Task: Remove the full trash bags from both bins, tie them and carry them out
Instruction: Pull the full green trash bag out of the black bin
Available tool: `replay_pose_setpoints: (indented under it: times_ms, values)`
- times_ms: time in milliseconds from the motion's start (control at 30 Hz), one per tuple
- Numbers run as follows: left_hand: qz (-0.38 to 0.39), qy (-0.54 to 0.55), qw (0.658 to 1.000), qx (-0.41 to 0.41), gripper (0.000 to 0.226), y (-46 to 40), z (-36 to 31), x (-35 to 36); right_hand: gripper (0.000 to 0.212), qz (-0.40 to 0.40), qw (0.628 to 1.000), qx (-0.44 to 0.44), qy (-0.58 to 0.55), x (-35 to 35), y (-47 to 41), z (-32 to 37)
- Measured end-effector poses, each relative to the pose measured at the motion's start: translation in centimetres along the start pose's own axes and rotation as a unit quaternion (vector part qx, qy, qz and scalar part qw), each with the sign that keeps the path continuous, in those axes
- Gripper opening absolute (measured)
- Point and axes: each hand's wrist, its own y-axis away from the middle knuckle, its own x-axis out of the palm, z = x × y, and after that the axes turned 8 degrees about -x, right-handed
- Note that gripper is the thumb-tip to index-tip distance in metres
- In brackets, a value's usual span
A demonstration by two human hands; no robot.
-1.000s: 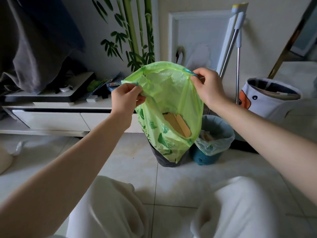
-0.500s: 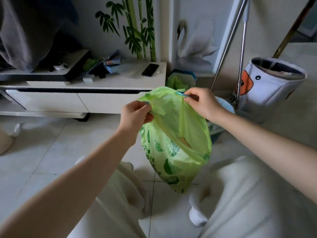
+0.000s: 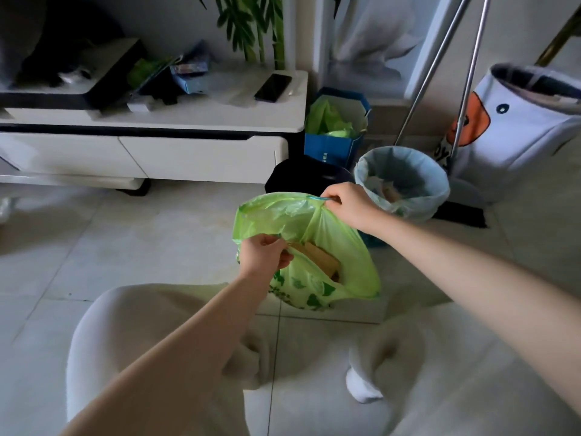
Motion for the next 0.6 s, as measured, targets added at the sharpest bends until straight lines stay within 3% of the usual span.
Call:
replay_pose_setpoints:
  times_ms: [400, 533, 600]
  values:
    - [-0.014, -0.175, 0.985, -0.004, 0.019, -5.9, -0.6, 0.0, 0.019, -0.017, 0.997, 0.075, -0.009, 0.9, -3.9, -5.0]
    - [-0.124, -0.359, 0.918, 0.109, 0.03, -7.7, -2.5, -1.5, 0.038, 0.033, 0.993, 0.109, -0.014, 0.5, -3.2, -6.0]
    - [-0.154, -0.385, 0.9, 0.137, 0.023, -8.9, -3.7, -2.4, 0.049, 0.063, 0.988, 0.136, 0.027, 0.1, -2.5, -6.3]
